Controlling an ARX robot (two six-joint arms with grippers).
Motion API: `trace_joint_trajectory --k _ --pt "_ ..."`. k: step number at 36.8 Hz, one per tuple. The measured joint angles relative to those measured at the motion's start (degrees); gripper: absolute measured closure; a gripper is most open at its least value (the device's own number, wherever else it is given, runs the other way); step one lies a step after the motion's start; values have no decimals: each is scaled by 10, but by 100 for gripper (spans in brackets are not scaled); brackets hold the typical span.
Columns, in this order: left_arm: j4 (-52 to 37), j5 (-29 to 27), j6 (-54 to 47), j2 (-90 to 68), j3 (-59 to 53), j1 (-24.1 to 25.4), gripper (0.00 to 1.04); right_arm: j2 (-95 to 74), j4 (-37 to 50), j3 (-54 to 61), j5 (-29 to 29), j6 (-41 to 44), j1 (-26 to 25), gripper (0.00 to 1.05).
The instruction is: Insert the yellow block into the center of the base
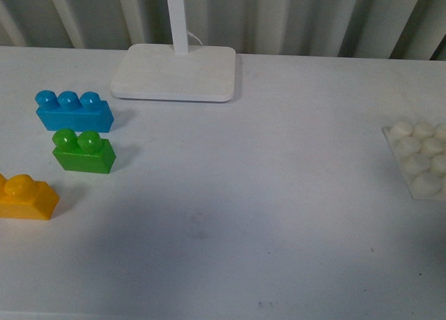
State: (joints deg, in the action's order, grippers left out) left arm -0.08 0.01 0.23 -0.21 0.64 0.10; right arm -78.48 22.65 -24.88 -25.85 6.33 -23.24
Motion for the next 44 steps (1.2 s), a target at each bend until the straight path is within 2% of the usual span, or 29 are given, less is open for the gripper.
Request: trace_joint_trajectory --k 6,17,22,37,44 --pt "0 0 0 0 0 0 6 -178 -20 -88 5 58 9 9" --pt "0 0 0 0 0 0 6 -327 -35 -192 9 77 29 9" --pt "0 0 0 0 0 0 6 -369 -51 -227 31 89 43 9" --pt "0 0 0 0 0 0 6 -384 -55 -219 38 69 103 9" --pt "0 0 0 0 0 0 6 -362 -36 -181 66 36 167 9"
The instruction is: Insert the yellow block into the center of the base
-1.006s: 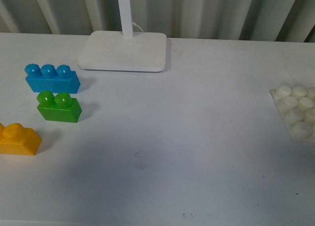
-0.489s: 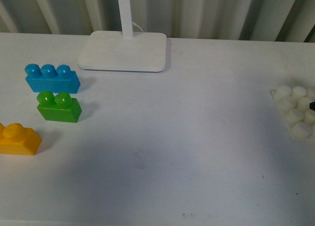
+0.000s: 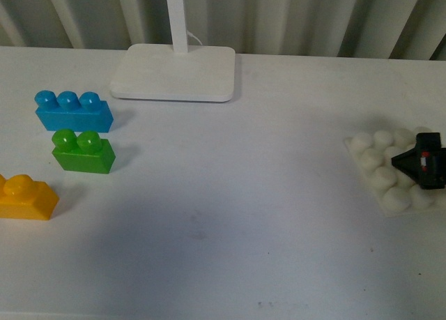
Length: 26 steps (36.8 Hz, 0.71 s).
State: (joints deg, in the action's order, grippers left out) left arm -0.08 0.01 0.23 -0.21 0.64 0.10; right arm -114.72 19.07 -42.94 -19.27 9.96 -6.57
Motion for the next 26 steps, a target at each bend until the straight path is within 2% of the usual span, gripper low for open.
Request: trace_joint_trajectory --k 9,16,26 --pt "0 0 0 0 0 0 6 14 15 17 55 -92 125 9" --pt "0 0 0 0 0 0 6 -7 9 -21 105 -184 224 9" --pt "0 0 0 0 0 0 6 -54 -18 -106 154 -288 320 9"
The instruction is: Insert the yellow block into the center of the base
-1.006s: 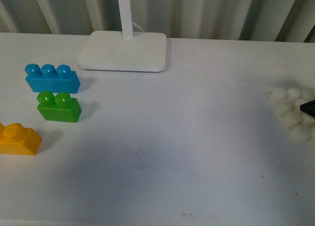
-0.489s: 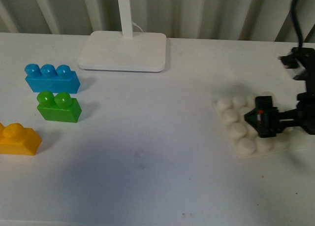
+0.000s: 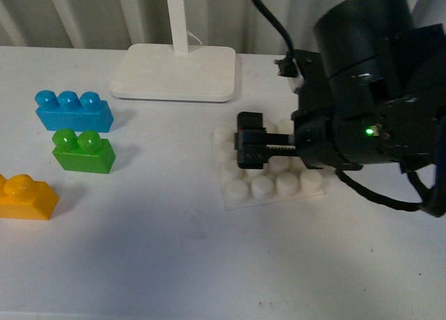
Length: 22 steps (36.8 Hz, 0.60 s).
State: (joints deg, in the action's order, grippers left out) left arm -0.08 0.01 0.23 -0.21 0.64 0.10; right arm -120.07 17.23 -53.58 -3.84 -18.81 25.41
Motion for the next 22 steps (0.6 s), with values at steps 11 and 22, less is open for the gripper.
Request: trace_joint_trajectory --k 11,22 --pt "0 0 0 0 0 0 6 -43 -29 -83 19 -81 66 9" --pt "0 0 0 0 0 0 6 -64 -35 -123 19 -132 91 9"
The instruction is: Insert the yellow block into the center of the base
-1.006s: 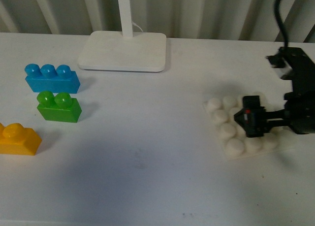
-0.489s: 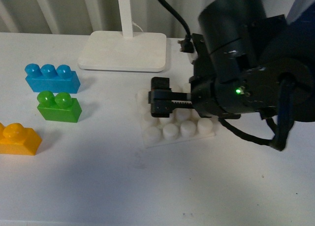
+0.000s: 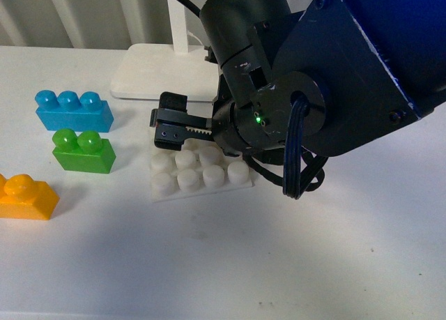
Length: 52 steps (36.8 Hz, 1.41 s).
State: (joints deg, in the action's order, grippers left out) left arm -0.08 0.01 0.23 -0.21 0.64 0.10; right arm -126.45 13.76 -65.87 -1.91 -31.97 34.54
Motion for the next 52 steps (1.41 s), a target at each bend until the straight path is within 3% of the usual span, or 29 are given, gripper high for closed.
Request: trace_joint_trajectory --k 7,14,24,32,36,37,42,52 --pt "0 0 0 0 0 0 6 3 23 10 -2 -13 -3 9" --pt "0 0 0 0 0 0 6 49 64 80 -17 -20 -40 9" --pt "0 0 0 0 0 0 6 253 147 253 -24 25 -152 9" --pt "0 0 0 0 0 0 6 452 139 393 -32 69 -235 10" --pt "0 2 0 0 0 0 6 546 303 498 62 169 -267 24" --pt "0 1 0 0 0 0 6 589 320 525 62 210 -282 30" --pt "0 0 0 0 0 0 6 763 244 582 29 280 -338 49" --pt "0 0 0 0 0 0 6 885 192 615 21 312 -344 89"
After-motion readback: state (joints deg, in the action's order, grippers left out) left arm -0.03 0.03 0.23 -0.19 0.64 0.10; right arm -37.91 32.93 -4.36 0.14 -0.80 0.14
